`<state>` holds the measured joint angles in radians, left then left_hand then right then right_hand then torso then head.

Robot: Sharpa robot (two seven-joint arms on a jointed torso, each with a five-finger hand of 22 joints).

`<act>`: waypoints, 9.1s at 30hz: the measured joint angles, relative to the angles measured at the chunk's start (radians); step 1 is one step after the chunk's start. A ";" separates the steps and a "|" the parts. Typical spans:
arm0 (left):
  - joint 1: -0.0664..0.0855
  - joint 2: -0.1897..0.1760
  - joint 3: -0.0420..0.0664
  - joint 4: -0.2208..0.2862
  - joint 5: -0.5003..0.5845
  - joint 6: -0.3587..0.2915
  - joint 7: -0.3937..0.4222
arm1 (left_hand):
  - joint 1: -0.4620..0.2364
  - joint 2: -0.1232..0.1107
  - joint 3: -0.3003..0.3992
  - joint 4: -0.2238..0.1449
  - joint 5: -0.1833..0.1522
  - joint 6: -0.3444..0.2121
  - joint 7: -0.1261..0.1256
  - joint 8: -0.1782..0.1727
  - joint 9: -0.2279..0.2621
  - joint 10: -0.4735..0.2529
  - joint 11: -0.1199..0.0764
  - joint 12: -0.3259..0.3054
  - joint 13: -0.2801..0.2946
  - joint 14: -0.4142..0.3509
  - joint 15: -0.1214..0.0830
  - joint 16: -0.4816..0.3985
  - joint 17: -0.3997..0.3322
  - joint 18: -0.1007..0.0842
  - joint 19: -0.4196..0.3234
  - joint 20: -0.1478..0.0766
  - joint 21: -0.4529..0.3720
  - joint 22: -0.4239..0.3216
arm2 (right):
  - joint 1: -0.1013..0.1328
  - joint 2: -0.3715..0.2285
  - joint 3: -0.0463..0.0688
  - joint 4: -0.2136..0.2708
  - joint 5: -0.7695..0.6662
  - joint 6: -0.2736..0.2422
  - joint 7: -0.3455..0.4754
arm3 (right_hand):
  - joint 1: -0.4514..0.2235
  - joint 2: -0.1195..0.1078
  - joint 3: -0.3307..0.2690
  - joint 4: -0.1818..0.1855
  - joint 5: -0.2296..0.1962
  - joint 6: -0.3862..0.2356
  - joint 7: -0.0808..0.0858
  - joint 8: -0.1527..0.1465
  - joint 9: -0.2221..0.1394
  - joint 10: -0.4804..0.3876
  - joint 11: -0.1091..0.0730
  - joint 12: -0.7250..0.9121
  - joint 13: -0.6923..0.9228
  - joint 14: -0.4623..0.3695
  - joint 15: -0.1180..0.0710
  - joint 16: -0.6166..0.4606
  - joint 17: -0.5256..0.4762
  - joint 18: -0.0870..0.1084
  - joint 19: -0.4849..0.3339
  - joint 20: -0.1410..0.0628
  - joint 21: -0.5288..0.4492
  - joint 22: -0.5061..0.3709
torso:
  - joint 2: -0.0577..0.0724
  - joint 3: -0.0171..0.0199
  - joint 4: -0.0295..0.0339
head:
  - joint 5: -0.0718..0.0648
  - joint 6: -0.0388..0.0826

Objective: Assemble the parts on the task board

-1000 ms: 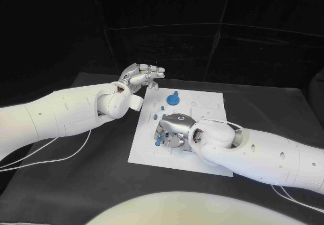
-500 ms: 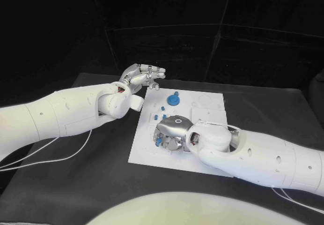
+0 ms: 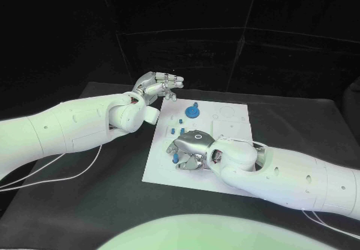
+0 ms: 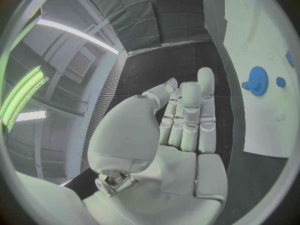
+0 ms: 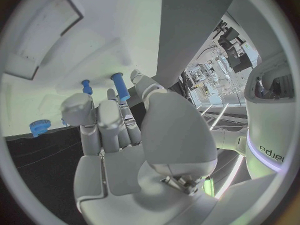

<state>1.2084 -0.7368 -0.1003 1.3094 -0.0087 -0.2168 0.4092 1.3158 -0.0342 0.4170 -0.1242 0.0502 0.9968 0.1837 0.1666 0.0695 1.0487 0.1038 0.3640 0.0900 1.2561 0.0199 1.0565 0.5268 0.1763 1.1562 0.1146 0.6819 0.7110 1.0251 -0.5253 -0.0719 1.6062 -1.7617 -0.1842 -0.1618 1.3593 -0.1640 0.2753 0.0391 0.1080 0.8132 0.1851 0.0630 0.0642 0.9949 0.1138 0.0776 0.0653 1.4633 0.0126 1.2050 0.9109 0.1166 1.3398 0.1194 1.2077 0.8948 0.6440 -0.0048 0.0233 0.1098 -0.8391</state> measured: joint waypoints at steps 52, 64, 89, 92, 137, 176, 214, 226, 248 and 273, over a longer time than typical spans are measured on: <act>0.000 -0.029 -0.014 0.026 0.000 0.002 -0.001 | 0.000 0.000 0.000 0.000 0.000 0.000 0.000 0.000 0.000 0.000 0.000 0.000 0.000 0.000 0.000 0.000 -0.001 0.000 0.000 0.000 0.000 -0.001 | -0.003 -0.526 -0.002 0.278 0.347 -0.146 -0.379 | -0.149 0.076 -0.454 0.255 0.197 0.170 -0.096 0.302 0.108 0.417 -0.105 1.228 1.180 0.004 -0.069 0.253 0.397 -0.032 0.103 -0.077 0.183 0.309 | -0.002 -0.0018 -0.0197 | -0.139 0.019; 0.000 -0.030 -0.016 0.026 0.000 0.003 -0.001 | 0.000 0.000 0.000 0.000 0.000 0.000 0.000 0.000 0.000 0.000 0.000 0.000 0.000 0.000 0.000 0.000 -0.001 0.000 0.000 0.000 0.000 0.000 | -0.032 -0.481 -0.002 0.260 0.337 -0.108 -0.410 | -0.151 0.078 -0.455 0.256 0.196 0.164 -0.097 0.308 0.111 0.426 -0.107 1.243 1.204 0.004 -0.068 0.259 0.397 -0.032 0.103 -0.077 0.189 0.317 | -0.002 -0.0018 -0.0185 | -0.146 0.014; 0.000 -0.034 -0.016 0.028 0.000 0.030 0.001 | 0.000 0.000 0.000 0.000 0.000 -0.007 0.000 0.000 0.000 -0.004 0.004 0.005 0.000 -0.004 -0.004 0.000 -0.005 0.000 0.000 0.000 0.000 -0.001 | -0.046 -0.472 -0.002 0.265 0.337 -0.165 -0.418 | -0.056 0.152 -0.433 0.233 0.361 0.168 -0.104 0.339 0.130 0.433 -0.114 1.258 1.239 0.004 -0.076 0.273 0.397 -0.032 0.106 -0.080 0.198 0.332 | -0.003 -0.0046 -0.0147 | -0.145 0.015; 0.000 -0.033 -0.016 0.028 0.000 0.032 0.002 | 0.000 0.000 0.000 0.000 0.000 -0.007 0.000 0.000 0.000 -0.003 0.004 0.005 0.000 -0.004 -0.004 0.000 -0.005 0.000 0.000 0.000 0.000 -0.001 | -0.046 -0.481 -0.002 0.285 0.365 -0.198 -0.410 | -0.055 0.153 -0.433 0.233 0.361 0.168 -0.104 0.340 0.132 0.433 -0.114 1.258 1.239 0.004 -0.076 0.273 0.397 -0.032 0.106 -0.080 0.198 0.332 | -0.004 -0.0054 -0.0146 | -0.148 0.017; 0.000 -0.024 -0.035 0.028 0.000 0.043 0.001 | 0.000 0.000 -0.003 -0.008 0.000 -0.011 0.003 0.008 0.000 -0.011 0.003 0.012 0.000 -0.004 -0.004 0.000 -0.007 0.000 0.000 0.000 -0.004 -0.001 | -0.043 -0.313 0.001 0.226 0.472 -0.243 -0.463 | -0.228 0.125 -0.541 0.254 -0.044 0.210 -0.122 0.360 0.155 0.425 -0.121 1.195 1.203 0.000 -0.086 0.262 0.396 -0.032 0.110 -0.084 0.198 0.328 | 0.000 -0.0066 -0.0098 | -0.131 0.020; 0.000 -0.028 -0.035 0.028 0.000 0.044 -0.001 | 0.000 0.000 -0.003 -0.008 0.000 -0.014 0.000 0.008 0.000 -0.011 0.003 0.019 0.001 -0.007 0.000 0.000 -0.010 0.000 0.000 0.000 -0.004 -0.001 | -0.044 -0.351 0.001 0.270 0.430 -0.254 -0.385 | -0.067 0.157 -0.429 0.200 -0.003 0.216 -0.128 0.372 0.176 0.427 -0.130 1.174 1.220 0.004 -0.090 0.264 0.397 -0.032 0.109 -0.091 0.202 0.352 | -0.001 -0.0078 -0.0068 | -0.131 0.016; 0.000 -0.034 -0.035 0.027 0.000 0.045 -0.006 | 0.000 0.000 0.000 -0.011 0.000 -0.014 0.000 0.012 0.000 -0.011 0.003 0.019 0.000 -0.007 0.000 0.000 -0.011 0.000 0.000 0.000 -0.004 -0.001 | -0.043 -0.372 0.001 0.256 0.423 -0.183 -0.358 | 0.031 0.194 -0.404 0.119 -0.023 0.228 -0.134 0.378 0.181 0.431 -0.134 1.177 1.325 0.004 -0.096 0.272 0.397 -0.047 0.113 -0.095 0.206 0.365 | -0.002 -0.0077 -0.0075 | -0.132 0.009; 0.000 -0.037 -0.036 0.028 0.000 0.045 -0.006 | 0.000 0.000 0.000 -0.011 0.000 -0.014 0.000 0.012 0.000 -0.011 0.003 0.019 0.000 -0.007 0.000 0.000 -0.011 0.000 0.000 0.000 -0.004 -0.001 | -0.043 -0.390 0.000 0.272 0.435 -0.200 -0.297 | -0.032 0.152 -0.477 0.159 0.015 0.231 -0.131 0.378 0.177 0.433 -0.136 1.172 1.238 0.004 -0.097 0.272 0.397 -0.047 0.113 -0.095 0.206 0.365 | -0.002 -0.0078 -0.0073 | -0.132 0.011; 0.000 -0.034 -0.036 0.026 0.000 0.046 -0.007 | 0.000 0.000 0.000 -0.011 0.000 -0.014 0.000 0.012 0.000 -0.011 0.003 0.019 0.000 -0.007 0.000 0.000 -0.011 0.000 0.000 0.000 -0.004 -0.001 | -0.043 -0.373 0.001 0.263 0.430 -0.258 -0.205 | 0.080 0.234 -0.424 0.075 -0.018 0.216 -0.116 0.305 0.147 0.425 -0.128 1.154 1.485 0.002 -0.091 0.276 0.396 -0.047 0.113 -0.095 0.209 0.372 | -0.001 -0.0084 -0.0047 | -0.133 0.014; 0.000 -0.034 -0.036 0.025 0.000 0.048 -0.009 | 0.000 0.000 -0.003 -0.014 0.000 -0.014 0.000 0.012 0.000 -0.014 0.000 0.019 0.000 -0.007 0.000 0.000 -0.013 0.000 0.000 0.000 -0.004 -0.001 | -0.039 -0.335 0.006 0.246 0.180 -0.179 -0.207 | 0.140 0.213 -0.300 -0.067 -0.052 0.301 -0.104 0.194 0.099 0.433 -0.110 1.171 1.512 0.003 -0.085 0.284 0.396 -0.047 0.117 -0.083 0.221 0.396 | -0.001 -0.0073 -0.0069 | -0.131 0.005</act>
<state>1.2079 -0.7705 -0.1366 1.3342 -0.0084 -0.1686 0.3998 1.3158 -0.0342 0.4143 -0.1382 0.0502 0.9826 0.1837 0.1785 0.0695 1.0343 0.1036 0.3827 0.0901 1.2491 0.0198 1.0565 0.5142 0.1762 1.1563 0.1147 0.6779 0.7100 0.9860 -0.8608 -0.0662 1.8520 -1.5820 -0.3635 -0.3687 1.4991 0.0494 -0.0250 -0.0280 0.0556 1.1143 0.0808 0.2569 0.1632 1.4277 0.0039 1.2489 1.5770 1.4667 -0.0728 1.4893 1.3073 0.0695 1.4565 0.0360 1.4287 1.2912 0.6427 -0.0121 0.0164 -0.0213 -0.8341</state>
